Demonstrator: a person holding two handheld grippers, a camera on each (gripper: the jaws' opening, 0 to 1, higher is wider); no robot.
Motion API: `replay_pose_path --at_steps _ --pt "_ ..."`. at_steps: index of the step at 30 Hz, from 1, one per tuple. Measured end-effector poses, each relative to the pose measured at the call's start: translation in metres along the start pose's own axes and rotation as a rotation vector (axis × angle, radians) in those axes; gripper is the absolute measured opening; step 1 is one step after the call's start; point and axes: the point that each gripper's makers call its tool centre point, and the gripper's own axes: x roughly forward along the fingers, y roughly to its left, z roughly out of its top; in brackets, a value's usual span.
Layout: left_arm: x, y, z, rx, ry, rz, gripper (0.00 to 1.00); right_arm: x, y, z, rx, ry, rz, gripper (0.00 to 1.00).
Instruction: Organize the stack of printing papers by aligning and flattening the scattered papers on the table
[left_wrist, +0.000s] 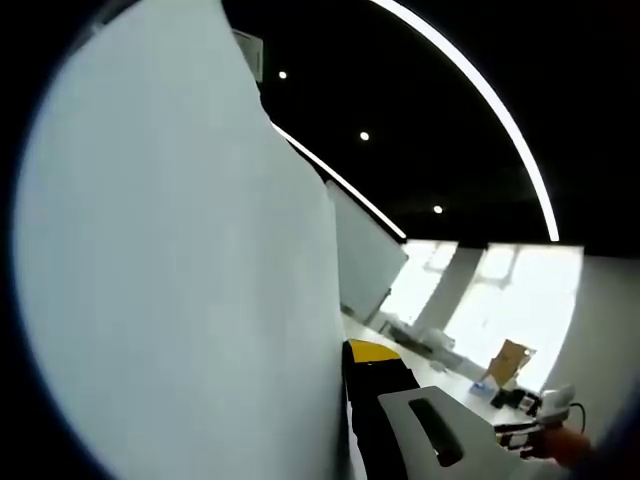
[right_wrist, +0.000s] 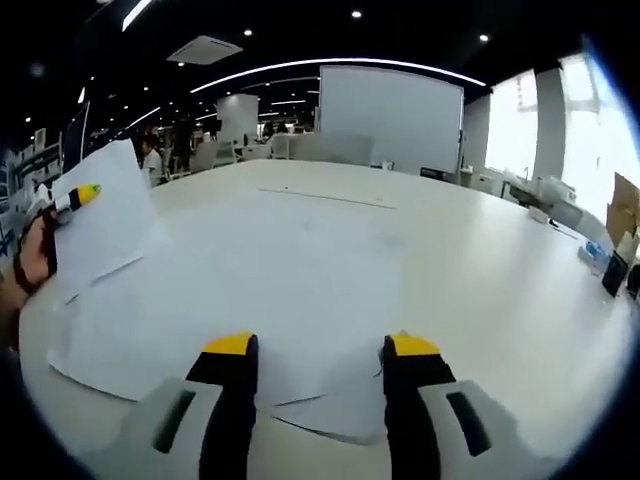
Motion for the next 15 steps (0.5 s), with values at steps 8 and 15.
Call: replay_pose_path --at_steps 8,15 --pt "0.0 0.0 0.0 0.0 -0.001 0.001 0.06 -0.001 -0.014 0.002 -0.113 -0.003 -0.068 0.18" --pt "0.0 0.0 0.0 0.0 -0.001 0.002 0.06 0.001 -0.019 0.003 -0.117 -0.015 -0.066 0.06"
